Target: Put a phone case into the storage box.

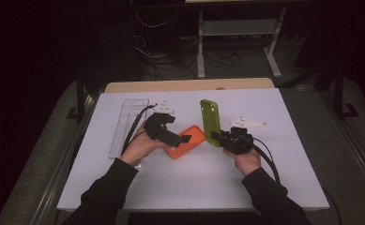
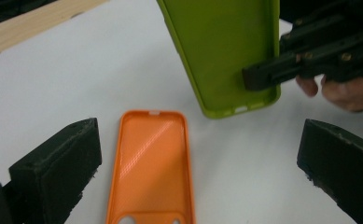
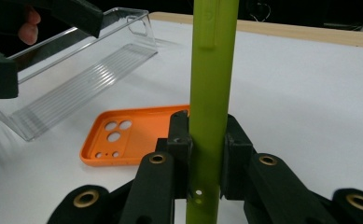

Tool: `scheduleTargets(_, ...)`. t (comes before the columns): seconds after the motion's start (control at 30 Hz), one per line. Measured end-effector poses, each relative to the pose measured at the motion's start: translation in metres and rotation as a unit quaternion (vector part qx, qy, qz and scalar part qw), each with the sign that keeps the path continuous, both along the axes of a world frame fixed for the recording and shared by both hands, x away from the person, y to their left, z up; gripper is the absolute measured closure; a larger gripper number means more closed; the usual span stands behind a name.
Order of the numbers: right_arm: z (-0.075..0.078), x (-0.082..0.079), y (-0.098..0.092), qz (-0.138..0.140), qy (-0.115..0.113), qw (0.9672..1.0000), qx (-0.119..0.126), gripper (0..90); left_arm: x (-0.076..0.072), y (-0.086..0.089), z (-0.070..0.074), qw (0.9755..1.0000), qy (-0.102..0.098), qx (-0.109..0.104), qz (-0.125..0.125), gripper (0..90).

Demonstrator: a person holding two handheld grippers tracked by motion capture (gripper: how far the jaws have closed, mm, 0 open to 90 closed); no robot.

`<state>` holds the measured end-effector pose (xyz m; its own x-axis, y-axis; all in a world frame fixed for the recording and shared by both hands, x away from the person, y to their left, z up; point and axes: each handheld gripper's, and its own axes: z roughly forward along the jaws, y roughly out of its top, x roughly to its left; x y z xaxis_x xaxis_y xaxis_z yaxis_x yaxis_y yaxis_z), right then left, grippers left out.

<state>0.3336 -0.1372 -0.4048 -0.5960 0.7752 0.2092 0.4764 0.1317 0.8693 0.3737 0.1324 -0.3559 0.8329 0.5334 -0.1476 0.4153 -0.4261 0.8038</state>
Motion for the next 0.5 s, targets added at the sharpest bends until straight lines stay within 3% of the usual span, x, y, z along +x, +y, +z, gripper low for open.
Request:
scheduleTargets(0.2,0.003,-0.002,0.007,0.001,-0.009,1.0,0.001,75.9,0.004,-0.01,0.002,0.9996,-0.002,-0.027,0.007,0.0)
scheduleTargets(0.5,0.007,-0.006,0.016,0.009,-0.015,0.9998,-0.004,75.8,0.009,-0.03,0.004,0.999,-0.005,-0.044,0.009,0.0)
